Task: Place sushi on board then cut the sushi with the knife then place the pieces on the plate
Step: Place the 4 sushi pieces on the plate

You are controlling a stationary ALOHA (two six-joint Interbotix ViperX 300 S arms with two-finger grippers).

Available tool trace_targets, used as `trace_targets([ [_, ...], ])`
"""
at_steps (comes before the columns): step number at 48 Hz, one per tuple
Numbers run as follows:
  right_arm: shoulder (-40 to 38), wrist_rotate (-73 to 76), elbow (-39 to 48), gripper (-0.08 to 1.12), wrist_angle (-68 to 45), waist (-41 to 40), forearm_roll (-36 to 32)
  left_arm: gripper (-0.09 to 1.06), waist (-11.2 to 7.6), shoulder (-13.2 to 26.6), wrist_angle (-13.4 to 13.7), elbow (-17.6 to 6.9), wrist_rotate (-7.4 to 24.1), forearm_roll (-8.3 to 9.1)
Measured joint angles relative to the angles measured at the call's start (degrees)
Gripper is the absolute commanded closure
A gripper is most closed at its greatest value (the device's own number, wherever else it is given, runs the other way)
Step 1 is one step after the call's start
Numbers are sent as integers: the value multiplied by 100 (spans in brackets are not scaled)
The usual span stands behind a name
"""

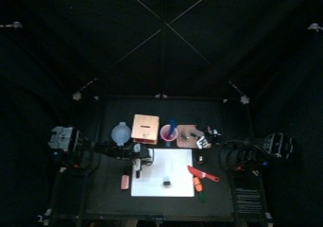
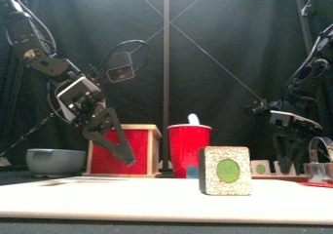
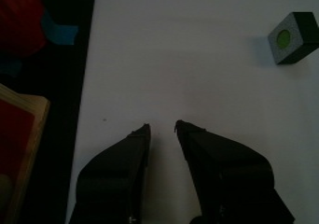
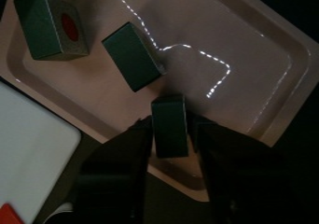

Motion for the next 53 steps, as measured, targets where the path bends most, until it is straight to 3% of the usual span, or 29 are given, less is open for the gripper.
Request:
trace_targets([
  [6,26,0,-44,13,26,18,0,26,0,0,0,0,0,0],
  [18,-510,-26,-439,13,870,185,-18,26,-9,0,0,0,0,-9],
  [29,-896,-44,-967,13,835,1283,-35,26,-9,0,0,0,0,0],
  [40,-343,-70,-1389,13,26,2566,-387,26,0,0,0,0,0,0],
  [53,879,-9,-2083,13,-677,3683,-923,26,-9,0,0,0,-9,-9],
])
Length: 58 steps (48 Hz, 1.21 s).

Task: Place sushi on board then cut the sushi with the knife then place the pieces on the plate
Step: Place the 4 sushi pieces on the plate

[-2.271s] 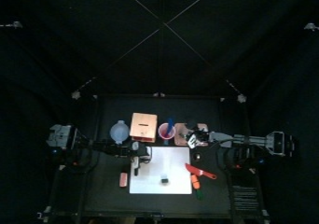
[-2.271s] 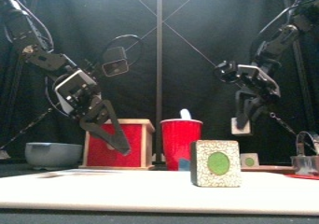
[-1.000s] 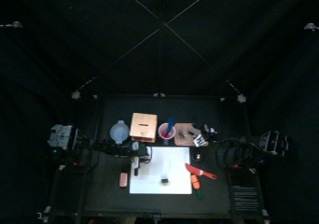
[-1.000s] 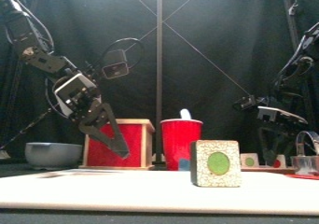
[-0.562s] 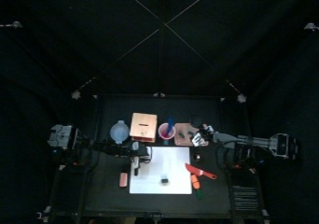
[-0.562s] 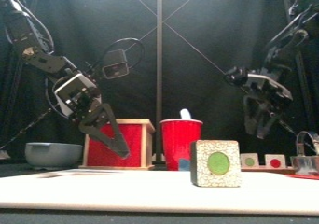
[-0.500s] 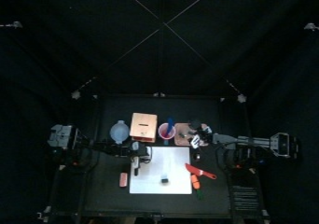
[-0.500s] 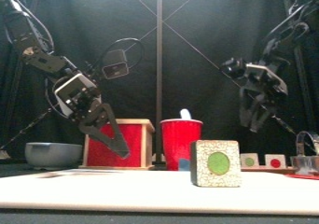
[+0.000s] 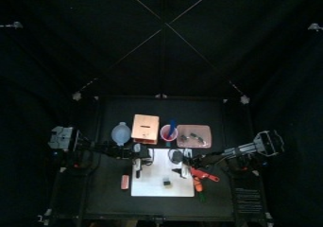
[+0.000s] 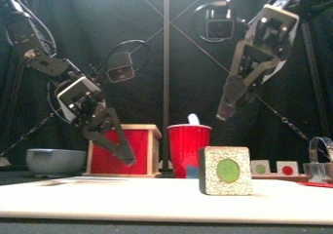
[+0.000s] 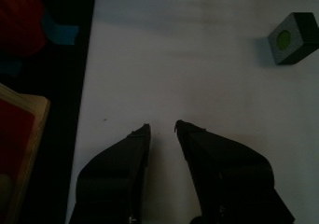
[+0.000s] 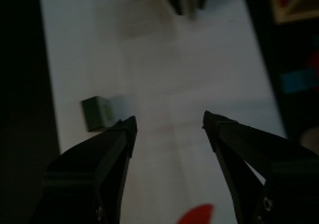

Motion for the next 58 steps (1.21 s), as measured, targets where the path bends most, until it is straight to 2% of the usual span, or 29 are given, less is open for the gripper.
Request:
trace_targets([
  [16,1099,9,-650,13,-123,448,229,26,9,0,0,0,0,0],
  [40,1854,-26,-1125,15,-158,650,290,26,9,-9,0,9,0,-9],
  [45,1907,-35,-1116,20,-158,668,290,26,0,0,0,9,0,-9],
  [52,1925,-35,-1116,38,-132,642,290,26,0,0,0,18,0,-9],
  [58,1916,-35,-1116,46,18,624,272,26,0,0,0,18,0,-9],
])
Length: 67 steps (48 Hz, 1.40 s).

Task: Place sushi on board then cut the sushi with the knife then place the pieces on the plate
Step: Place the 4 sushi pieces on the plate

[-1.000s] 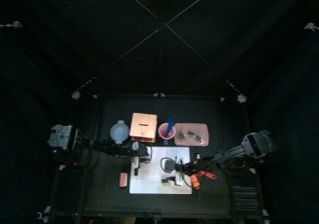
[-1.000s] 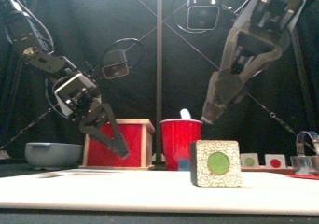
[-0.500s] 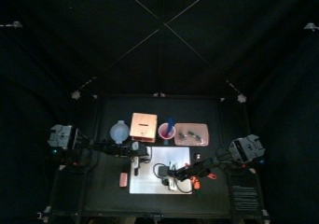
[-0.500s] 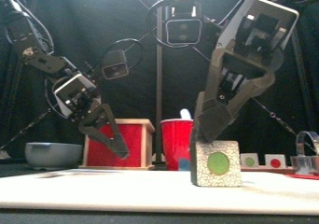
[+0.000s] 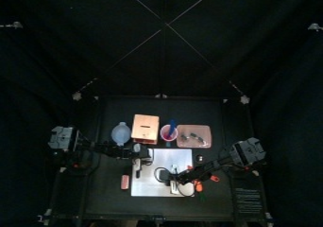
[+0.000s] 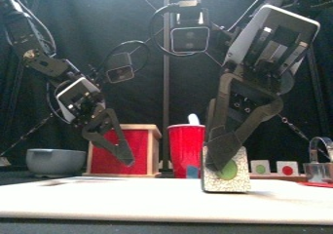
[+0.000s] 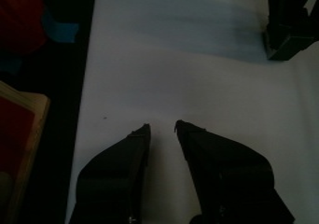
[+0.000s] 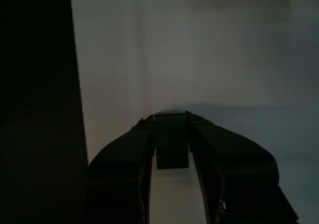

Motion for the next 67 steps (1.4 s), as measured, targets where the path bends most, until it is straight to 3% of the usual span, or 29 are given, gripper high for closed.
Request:
trace_targets([
  [14,-1072,-44,264,46,1723,-308,-220,26,0,0,0,-9,9,9],
  [26,-2259,35,1002,46,2399,-1397,-220,26,-9,0,0,-9,18,9],
  [47,-3129,-44,1995,46,2435,-3806,-220,26,9,-9,0,-53,18,44],
  [67,-2856,-53,2646,44,1169,-4860,-369,26,53,0,0,-44,18,62],
])
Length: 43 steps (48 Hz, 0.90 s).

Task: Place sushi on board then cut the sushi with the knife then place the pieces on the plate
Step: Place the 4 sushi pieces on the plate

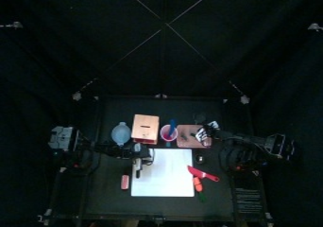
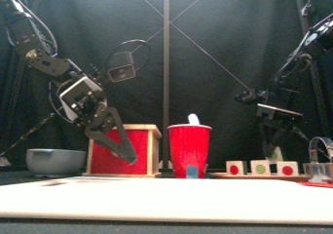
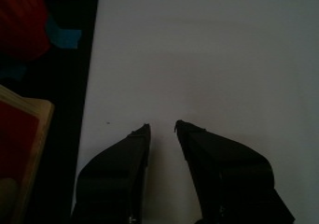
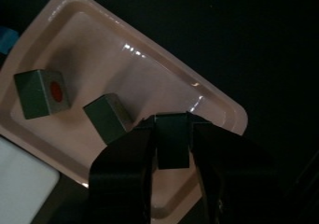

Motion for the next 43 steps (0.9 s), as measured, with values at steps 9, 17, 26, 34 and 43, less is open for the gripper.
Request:
trace_targets([
  [9,325,9,141,30,-501,-237,-9,26,9,26,0,-9,0,0],
  [17,378,9,105,20,-589,-343,-53,26,18,70,0,-9,0,0],
  [26,229,9,-53,20,-413,-387,-97,26,26,70,0,-9,-18,0],
  [34,-325,35,-229,20,-149,-158,-105,26,26,62,0,-9,-18,0],
  [43,-800,-9,-272,20,-185,598,-105,26,18,44,0,-9,-18,0],
])
